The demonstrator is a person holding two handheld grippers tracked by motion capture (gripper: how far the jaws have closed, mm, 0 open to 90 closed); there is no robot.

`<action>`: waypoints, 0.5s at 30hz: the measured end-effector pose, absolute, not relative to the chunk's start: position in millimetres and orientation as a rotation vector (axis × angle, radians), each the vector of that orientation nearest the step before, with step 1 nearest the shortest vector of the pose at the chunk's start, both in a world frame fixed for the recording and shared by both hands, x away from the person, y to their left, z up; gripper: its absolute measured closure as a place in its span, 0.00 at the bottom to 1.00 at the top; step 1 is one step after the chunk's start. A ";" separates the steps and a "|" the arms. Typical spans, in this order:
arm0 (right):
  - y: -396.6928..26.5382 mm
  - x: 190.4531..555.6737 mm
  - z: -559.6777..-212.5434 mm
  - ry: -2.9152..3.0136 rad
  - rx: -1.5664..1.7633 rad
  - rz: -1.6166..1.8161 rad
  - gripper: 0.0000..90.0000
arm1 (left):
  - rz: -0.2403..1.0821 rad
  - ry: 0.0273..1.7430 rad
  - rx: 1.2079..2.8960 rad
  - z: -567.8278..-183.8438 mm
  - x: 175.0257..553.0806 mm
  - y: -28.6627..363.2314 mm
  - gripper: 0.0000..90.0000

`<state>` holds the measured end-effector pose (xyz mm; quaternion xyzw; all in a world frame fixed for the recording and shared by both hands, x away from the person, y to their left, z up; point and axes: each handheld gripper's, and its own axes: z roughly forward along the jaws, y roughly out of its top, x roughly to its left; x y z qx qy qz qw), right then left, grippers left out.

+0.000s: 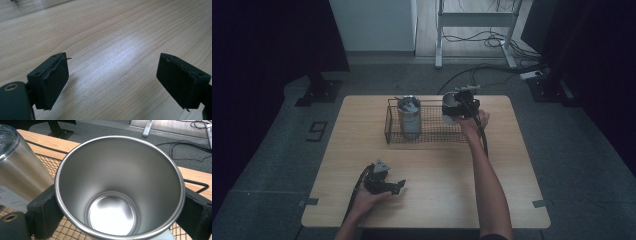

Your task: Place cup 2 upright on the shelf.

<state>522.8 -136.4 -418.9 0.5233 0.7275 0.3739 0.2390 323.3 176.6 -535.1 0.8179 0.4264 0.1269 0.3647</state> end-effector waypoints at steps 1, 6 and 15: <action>-135.9 523.5 -420.2 1.995 1.432 1.020 0.08 | 0.326 1.096 2.105 -535.3 323.3 176.4 0.12; -131.8 526.5 -427.5 2.021 1.434 0.973 0.08 | 0.328 1.095 2.107 -535.6 323.2 176.0 0.12; -128.4 532.2 -440.5 2.050 1.438 0.959 0.08 | 0.332 1.092 2.115 -535.9 322.9 175.5 0.12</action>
